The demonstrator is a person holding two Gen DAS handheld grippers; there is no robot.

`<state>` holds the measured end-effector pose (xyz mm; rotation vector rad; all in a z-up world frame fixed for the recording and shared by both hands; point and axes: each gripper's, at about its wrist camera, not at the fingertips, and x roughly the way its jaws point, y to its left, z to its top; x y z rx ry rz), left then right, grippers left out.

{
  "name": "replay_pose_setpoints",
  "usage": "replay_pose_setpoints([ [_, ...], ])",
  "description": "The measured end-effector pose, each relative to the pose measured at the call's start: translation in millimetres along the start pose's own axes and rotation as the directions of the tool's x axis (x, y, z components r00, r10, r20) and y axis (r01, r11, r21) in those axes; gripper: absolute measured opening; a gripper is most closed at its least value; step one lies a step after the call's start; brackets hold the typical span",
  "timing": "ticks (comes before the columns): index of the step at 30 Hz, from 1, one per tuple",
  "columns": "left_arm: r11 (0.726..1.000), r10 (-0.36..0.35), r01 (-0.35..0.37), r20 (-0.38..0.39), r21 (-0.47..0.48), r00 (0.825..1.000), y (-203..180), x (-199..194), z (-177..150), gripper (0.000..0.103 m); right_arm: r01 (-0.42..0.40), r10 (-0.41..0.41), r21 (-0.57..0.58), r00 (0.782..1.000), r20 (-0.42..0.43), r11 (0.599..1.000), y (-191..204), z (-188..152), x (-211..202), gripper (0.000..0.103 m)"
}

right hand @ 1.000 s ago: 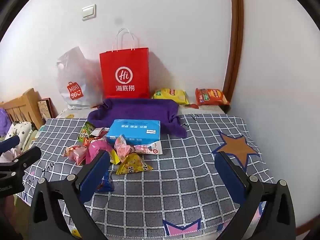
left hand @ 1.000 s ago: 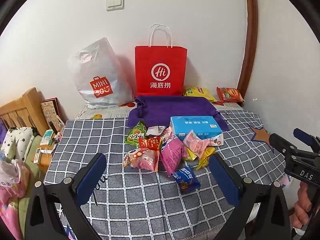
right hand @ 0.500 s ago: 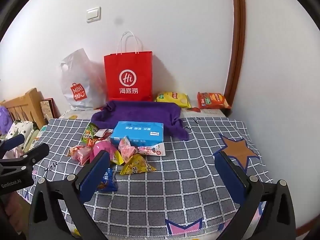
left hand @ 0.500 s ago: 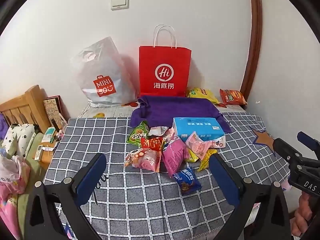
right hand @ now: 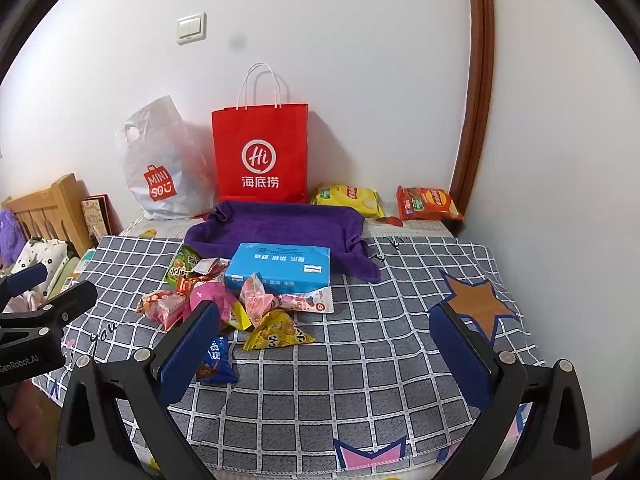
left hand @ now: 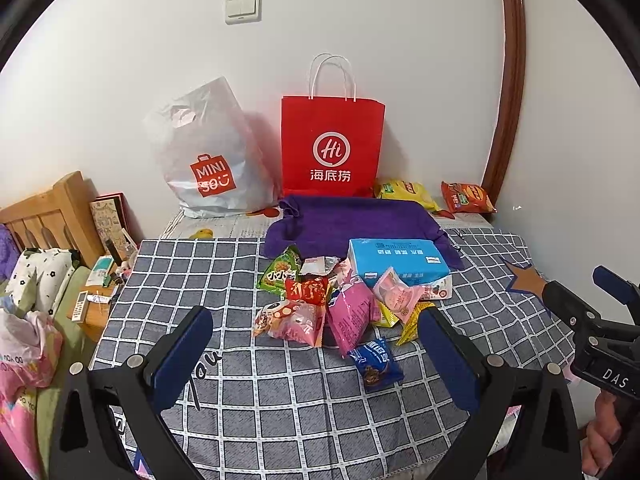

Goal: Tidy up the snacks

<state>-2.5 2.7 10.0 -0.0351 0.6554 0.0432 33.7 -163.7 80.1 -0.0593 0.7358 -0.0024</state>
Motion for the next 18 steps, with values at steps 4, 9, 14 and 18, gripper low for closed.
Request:
replay_pose_setpoints([
  [4, 1.000, 0.006, -0.006, 0.003, -0.001, 1.000, 0.4, -0.3, 0.3, 0.102, 0.002, -0.002, -0.004, 1.000, 0.003, 1.000, 0.3, -0.1, -0.9, 0.103],
  [9, 1.000, 0.011, -0.011, 0.009, -0.004, 1.000, 2.5, -2.7, 1.4, 0.102, 0.001, -0.001, -0.004, 1.000, 0.003, 1.000, 0.2, 0.2, -1.4, 0.103],
  [14, 1.000, 0.013, -0.013, 0.011, -0.005, 1.000, 2.7, -3.6, 2.2, 0.102, 0.002, -0.002, 0.001, 1.000, 0.002, 1.000, -0.6, 1.1, -0.8, 0.103],
  [18, 1.000, 0.012, -0.012, 0.008, -0.009, 1.000, 1.5, -4.3, 2.5, 0.102, -0.001, 0.001, 0.008, 1.000, 0.010, 1.000, -2.0, 0.8, -2.9, 0.103],
])
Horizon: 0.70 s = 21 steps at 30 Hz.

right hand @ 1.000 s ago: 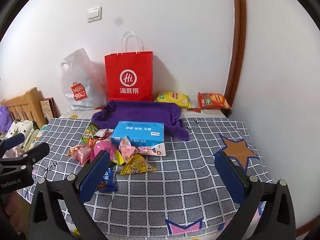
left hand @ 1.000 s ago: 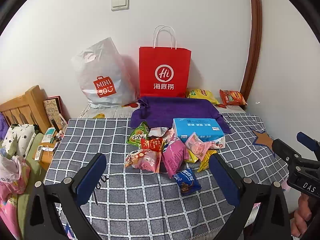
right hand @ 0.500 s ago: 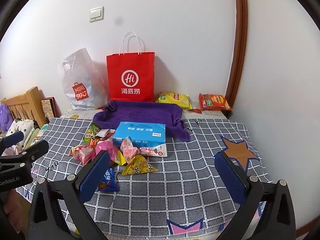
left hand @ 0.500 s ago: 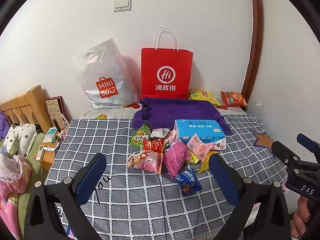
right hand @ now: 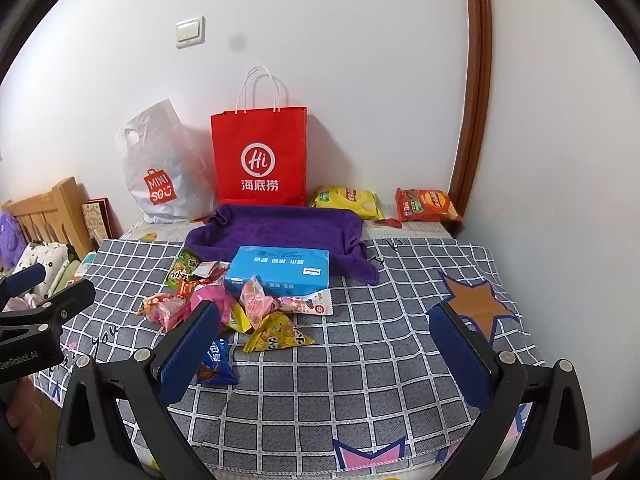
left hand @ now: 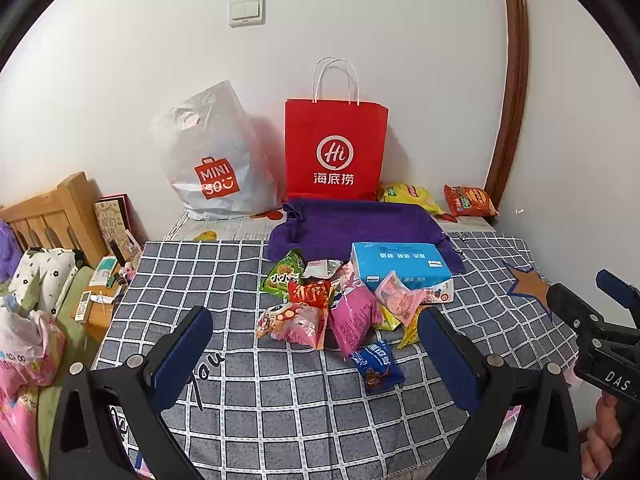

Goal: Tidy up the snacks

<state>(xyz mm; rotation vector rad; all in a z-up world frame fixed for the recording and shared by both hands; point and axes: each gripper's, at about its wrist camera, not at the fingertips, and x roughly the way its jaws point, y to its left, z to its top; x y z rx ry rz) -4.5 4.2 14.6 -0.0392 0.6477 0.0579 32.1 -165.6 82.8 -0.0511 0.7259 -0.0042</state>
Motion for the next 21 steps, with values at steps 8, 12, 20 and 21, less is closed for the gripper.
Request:
replay_pose_setpoints([
  [8, 1.000, -0.002, 0.002, 0.001, -0.002, 1.000, -0.2, -1.0, -1.5, 0.102, 0.007, -0.007, 0.004, 1.000, 0.007, 1.000, -0.7, -1.4, -2.5, 0.103],
  [12, 1.000, -0.002, 0.002, 0.003, -0.003, 1.000, -0.3, -1.5, -1.7, 0.102, 0.010, -0.010, 0.002, 1.000, 0.003, 1.000, -0.6, -1.7, -1.8, 0.103],
  [20, 1.000, -0.001, 0.001, 0.005, 0.000, 1.000, -2.9, -2.9, -1.9, 0.102, 0.010, -0.010, 0.001, 1.000, 0.006, 1.000, 0.8, -2.2, -3.7, 0.103],
  [21, 1.000, -0.002, 0.002, 0.005, 0.000, 1.000, -3.0, -2.8, -1.7, 0.102, 0.009, -0.009, 0.002, 1.000, 0.006, 1.000, 0.7, -2.2, -3.8, 0.103],
])
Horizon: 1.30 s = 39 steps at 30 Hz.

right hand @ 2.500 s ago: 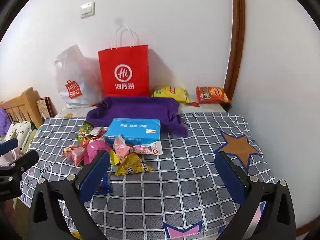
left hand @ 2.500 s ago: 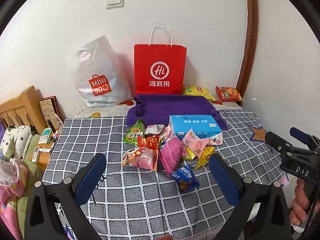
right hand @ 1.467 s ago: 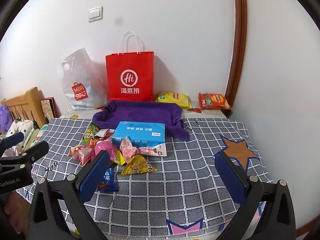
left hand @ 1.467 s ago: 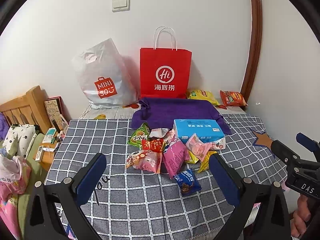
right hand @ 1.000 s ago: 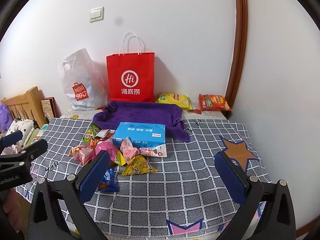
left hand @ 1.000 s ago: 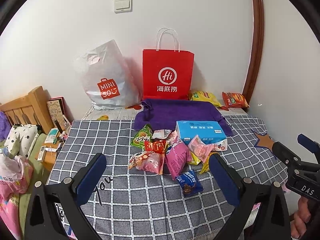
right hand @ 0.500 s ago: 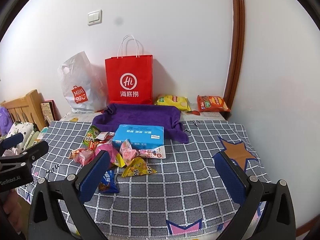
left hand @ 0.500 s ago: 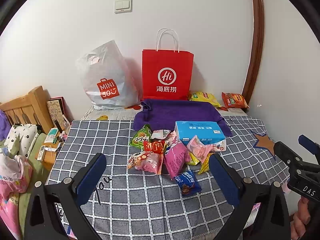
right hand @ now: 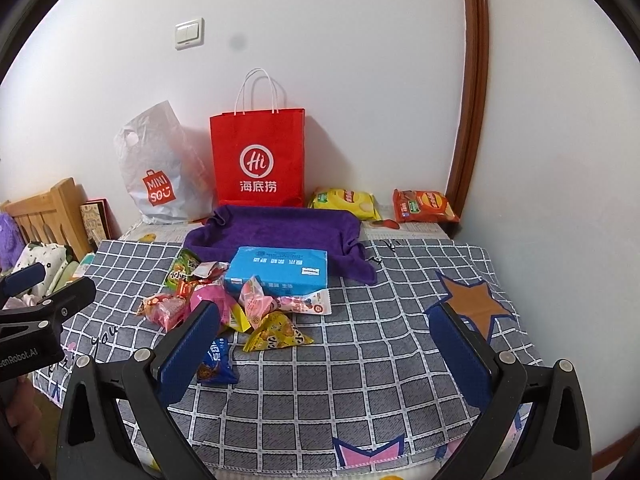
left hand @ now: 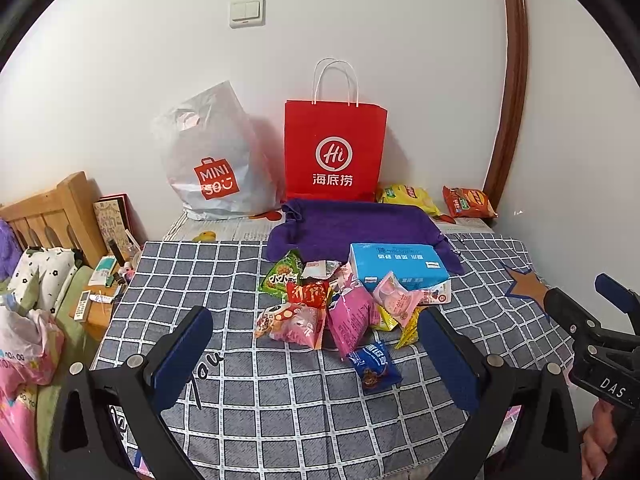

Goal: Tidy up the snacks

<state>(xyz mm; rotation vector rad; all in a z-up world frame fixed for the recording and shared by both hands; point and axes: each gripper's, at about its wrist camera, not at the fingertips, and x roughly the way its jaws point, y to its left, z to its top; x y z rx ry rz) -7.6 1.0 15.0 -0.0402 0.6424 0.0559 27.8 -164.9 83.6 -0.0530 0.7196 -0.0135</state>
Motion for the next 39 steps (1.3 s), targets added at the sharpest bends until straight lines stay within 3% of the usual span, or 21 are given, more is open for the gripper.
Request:
replay_pose_setpoints([
  [39, 1.000, -0.003, 0.003, 0.005, -0.004, 1.000, -0.6, -2.9, -0.8, 0.102, -0.014, 0.014, -0.012, 1.000, 0.007, 1.000, 3.8, -2.3, -5.0, 0.103],
])
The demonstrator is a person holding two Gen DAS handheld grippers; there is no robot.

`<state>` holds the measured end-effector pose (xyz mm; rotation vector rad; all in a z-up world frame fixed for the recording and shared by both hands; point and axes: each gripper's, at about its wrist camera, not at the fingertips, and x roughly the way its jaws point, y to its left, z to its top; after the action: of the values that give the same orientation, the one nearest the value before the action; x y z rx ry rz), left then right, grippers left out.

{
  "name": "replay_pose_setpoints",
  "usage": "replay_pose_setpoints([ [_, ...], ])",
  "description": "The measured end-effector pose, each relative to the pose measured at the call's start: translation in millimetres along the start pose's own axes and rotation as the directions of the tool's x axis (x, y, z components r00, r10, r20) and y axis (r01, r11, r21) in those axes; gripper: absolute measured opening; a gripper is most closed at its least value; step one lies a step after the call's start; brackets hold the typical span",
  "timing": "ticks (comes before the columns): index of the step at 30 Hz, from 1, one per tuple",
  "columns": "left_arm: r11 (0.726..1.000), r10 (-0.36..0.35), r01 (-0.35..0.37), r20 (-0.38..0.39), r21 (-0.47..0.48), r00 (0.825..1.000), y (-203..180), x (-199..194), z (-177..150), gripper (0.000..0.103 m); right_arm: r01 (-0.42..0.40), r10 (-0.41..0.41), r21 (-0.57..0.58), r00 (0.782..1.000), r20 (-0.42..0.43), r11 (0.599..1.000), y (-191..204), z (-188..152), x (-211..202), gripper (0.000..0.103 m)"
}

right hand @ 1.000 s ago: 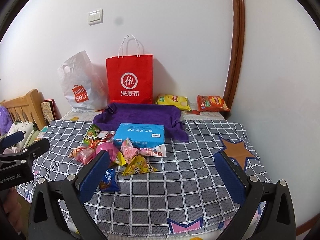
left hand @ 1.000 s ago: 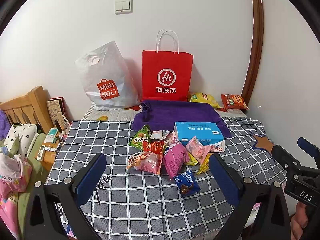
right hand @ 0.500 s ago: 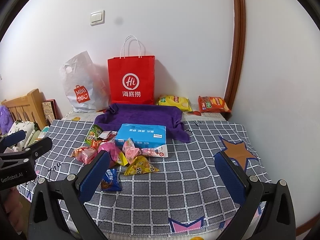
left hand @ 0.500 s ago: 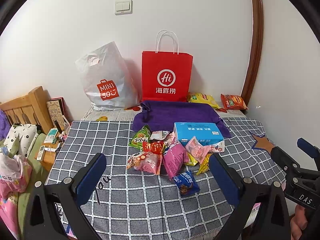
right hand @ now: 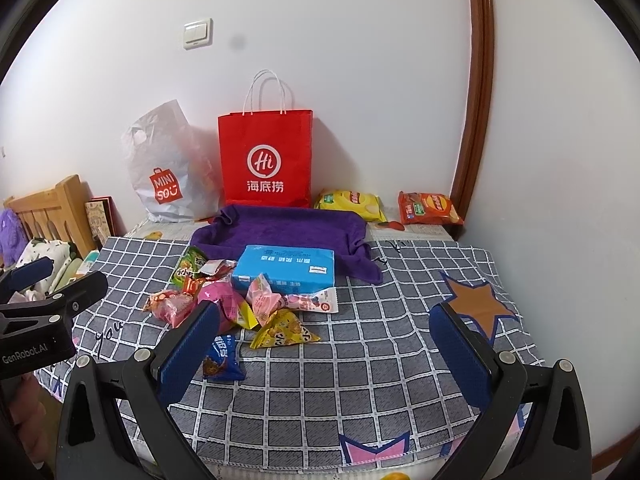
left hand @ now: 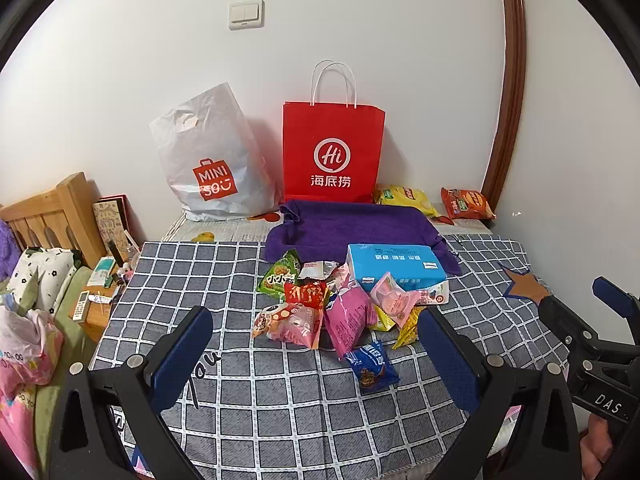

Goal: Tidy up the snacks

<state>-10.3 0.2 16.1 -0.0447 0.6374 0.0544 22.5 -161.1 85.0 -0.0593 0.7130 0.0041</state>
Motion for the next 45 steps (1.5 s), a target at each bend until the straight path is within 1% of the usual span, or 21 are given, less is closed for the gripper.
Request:
replay_pose_setpoints([
  [13, 1.000, -0.008, 0.008, -0.001, 0.003, 1.000, 1.6, 6.1, 0.9, 0.102, -0.008, 0.008, -0.010, 1.000, -0.016, 1.000, 4.1, 0.5, 8.5, 0.103],
  [20, 1.000, -0.010, 0.010, -0.042, -0.011, 0.999, 5.8, 32.7, 1.5, 0.102, -0.002, 0.000, -0.029, 0.998, -0.062, 1.000, 5.5, -0.7, 33.8, 0.103],
  [26, 0.999, 0.000, -0.003, -0.101, -0.033, 0.995, 17.6, 69.4, 1.0, 0.102, 0.025, -0.028, -0.027, 0.993, -0.112, 0.999, -1.7, -0.4, 65.6, 0.103],
  [29, 0.999, 0.016, -0.021, -0.136, -0.040, 0.991, 25.7, 89.9, -1.1, 0.102, 0.002, -0.002, 0.000, 0.990, -0.143, 1.000, -8.0, -4.3, 86.7, 0.103],
  [31, 0.999, 0.021, -0.027, -0.149, -0.040, 0.989, 30.7, 102.5, -2.9, 0.100, -0.031, 0.034, 0.026, 0.986, -0.165, 0.999, -12.4, -8.7, 103.9, 0.099],
  [33, 0.998, 0.028, -0.036, -0.175, -0.042, 0.984, 35.9, 116.0, -5.4, 0.100, -0.046, 0.052, 0.036, 0.982, -0.182, 0.998, -12.2, -13.0, 118.0, 0.094],
  [36, 0.998, -0.001, -0.013, -0.213, -0.066, 0.977, 44.5, 133.3, -8.6, 0.100, -0.078, 0.084, 0.035, 0.970, -0.230, 0.996, -6.2, -22.2, 141.5, 0.092],
  [38, 0.998, -0.004, -0.013, -0.233, -0.068, 0.972, 48.0, 142.0, -10.3, 0.100, -0.094, 0.100, 0.035, 0.963, -0.250, 0.995, -0.9, -26.7, 154.7, 0.089],
  [41, 0.996, -0.027, 0.004, -0.266, -0.084, 0.964, 54.3, 154.3, -12.2, 0.100, -0.134, 0.140, 0.040, 0.955, -0.262, 0.990, 7.0, -31.5, 166.2, 0.089],
  [42, 0.996, -0.032, 0.008, -0.272, -0.091, 0.962, 57.0, 156.7, -13.0, 0.100, -0.153, 0.159, 0.041, 0.950, -0.269, 0.987, 10.7, -33.2, 170.6, 0.089],
  [45, 0.995, -0.040, 0.013, -0.277, -0.100, 0.960, 64.2, 162.0, -15.4, 0.100, -0.170, 0.170, 0.023, 0.941, -0.291, 0.985, 20.8, -37.5, 183.2, 0.089],
])
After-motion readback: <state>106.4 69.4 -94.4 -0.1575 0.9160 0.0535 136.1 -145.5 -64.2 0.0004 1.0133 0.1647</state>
